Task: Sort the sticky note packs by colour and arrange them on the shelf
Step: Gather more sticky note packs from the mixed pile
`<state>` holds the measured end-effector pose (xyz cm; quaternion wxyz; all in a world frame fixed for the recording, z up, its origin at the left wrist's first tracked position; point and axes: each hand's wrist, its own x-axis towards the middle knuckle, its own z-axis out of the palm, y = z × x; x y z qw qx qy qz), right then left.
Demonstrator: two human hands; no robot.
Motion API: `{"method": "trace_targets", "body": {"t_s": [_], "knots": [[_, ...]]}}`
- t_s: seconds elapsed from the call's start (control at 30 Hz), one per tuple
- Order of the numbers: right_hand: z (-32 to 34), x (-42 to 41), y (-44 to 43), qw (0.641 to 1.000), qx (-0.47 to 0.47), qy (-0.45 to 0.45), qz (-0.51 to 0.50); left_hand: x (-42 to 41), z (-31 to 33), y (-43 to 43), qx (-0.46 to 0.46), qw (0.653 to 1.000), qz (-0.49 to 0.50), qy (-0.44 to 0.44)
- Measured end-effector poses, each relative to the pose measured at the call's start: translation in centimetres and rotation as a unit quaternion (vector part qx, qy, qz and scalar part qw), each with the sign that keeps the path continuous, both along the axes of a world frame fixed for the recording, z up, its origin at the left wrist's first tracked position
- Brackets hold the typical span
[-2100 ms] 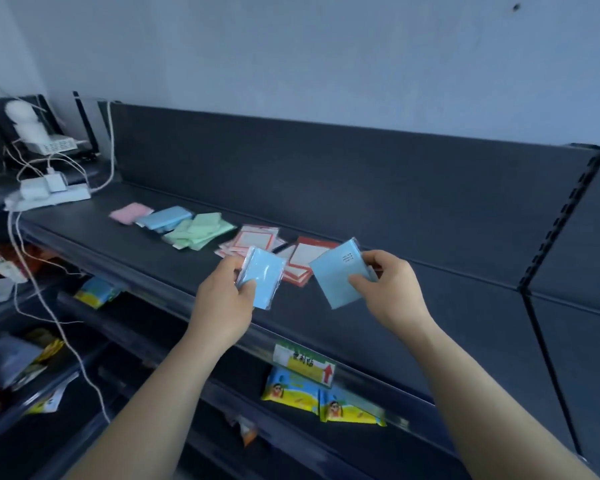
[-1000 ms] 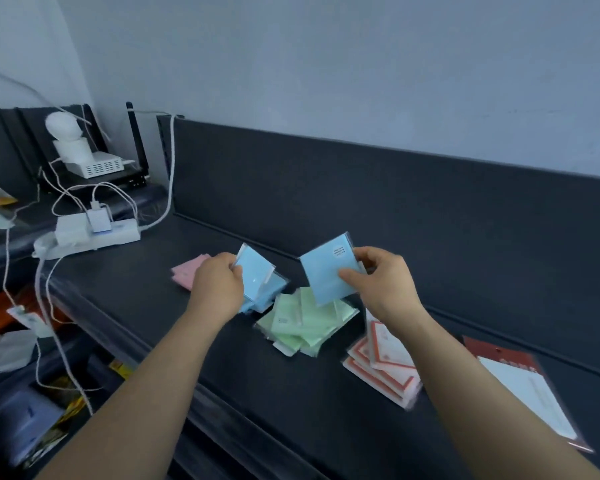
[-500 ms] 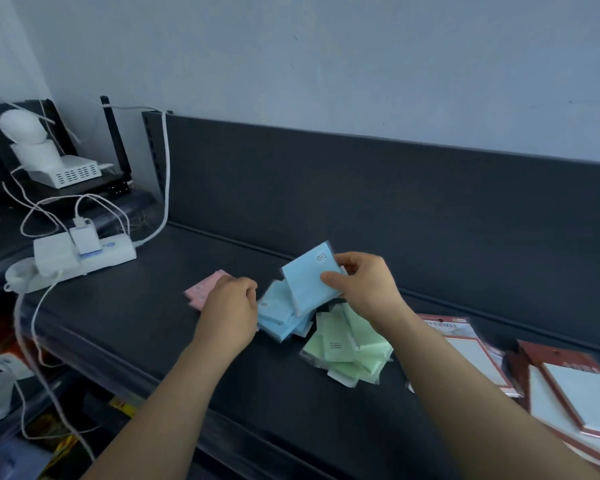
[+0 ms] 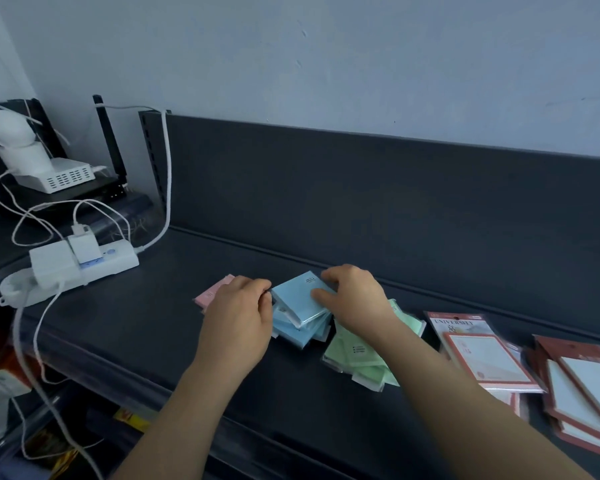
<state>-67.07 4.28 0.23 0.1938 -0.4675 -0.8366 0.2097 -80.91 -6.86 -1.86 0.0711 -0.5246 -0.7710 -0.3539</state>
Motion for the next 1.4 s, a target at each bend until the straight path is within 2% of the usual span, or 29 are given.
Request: {"method": "trace_targets", "body": {"t_s": [0.27, 0.53, 0.8, 1.17, 1.4], "knots": [[0.6, 5.6, -1.8, 0.994, 0.098, -0.005, -0.056, 3.1, 0.5, 1.6, 0.01, 0.997, -0.07, 0.029], [0.3, 15.7, -3.6, 0.98, 0.126, -0.012, -0.155, 11.7, 1.0, 3.1, 0.024, 0.984, -0.173, 0.037], [0.2, 29.8, -6.5, 0.959, 0.116, -0.029, -0.257, 24.7, 2.2, 3.5, 0.035, 0.965, -0.257, 0.044], [0.3, 51.9, -11.9, 0.931, 0.118, -0.066, -0.339, 46.1, 1.9, 2.0, 0.02, 0.941, -0.337, 0.021], [-0.3, 61.6, -13.5, 0.916, 0.104, -0.076, -0.38, 56.1, 1.1, 2.7, -0.009, 0.928, -0.37, 0.031]]}}
